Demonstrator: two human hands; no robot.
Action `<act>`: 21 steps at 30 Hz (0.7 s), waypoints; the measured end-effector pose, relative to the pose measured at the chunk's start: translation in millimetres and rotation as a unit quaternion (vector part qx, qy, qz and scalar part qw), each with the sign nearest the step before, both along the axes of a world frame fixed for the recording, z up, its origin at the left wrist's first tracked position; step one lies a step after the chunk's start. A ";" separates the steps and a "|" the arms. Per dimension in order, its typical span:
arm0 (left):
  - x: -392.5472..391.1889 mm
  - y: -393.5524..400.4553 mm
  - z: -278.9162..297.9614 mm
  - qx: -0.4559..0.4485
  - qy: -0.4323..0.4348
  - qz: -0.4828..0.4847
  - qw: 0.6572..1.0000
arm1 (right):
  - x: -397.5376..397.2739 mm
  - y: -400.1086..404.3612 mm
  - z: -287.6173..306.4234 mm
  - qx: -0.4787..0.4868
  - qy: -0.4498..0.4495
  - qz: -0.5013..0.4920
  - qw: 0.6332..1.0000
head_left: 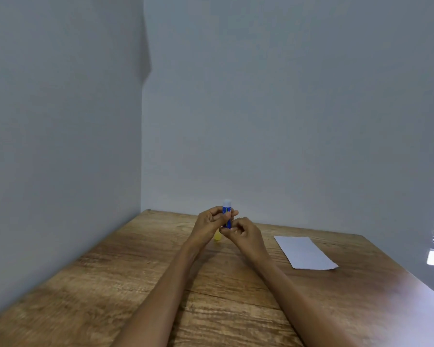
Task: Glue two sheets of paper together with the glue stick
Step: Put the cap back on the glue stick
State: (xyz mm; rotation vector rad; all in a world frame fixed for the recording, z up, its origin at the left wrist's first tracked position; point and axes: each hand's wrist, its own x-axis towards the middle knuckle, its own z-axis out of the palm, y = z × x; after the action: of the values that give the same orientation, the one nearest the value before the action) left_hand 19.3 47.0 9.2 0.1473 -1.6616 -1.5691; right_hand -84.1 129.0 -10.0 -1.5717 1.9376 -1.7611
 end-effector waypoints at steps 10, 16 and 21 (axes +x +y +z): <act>2.3 -2.9 -1.9 -0.001 0.012 0.005 1.000 | -1.1 1.8 -5.0 0.028 0.013 0.115 0.993; -2.5 1.7 -2.7 -0.010 0.004 0.001 1.000 | -1.4 -0.9 -3.5 -0.021 -0.001 -0.029 0.999; -1.7 1.1 -0.8 0.002 0.011 0.000 1.000 | 2.6 0.5 -5.4 0.028 0.006 0.073 0.997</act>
State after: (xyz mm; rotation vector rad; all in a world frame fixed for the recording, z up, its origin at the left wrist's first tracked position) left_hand 17.5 48.1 8.4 0.1316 -1.6412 -1.5687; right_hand -81.5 129.5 -15.4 -1.6618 1.8087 -1.6303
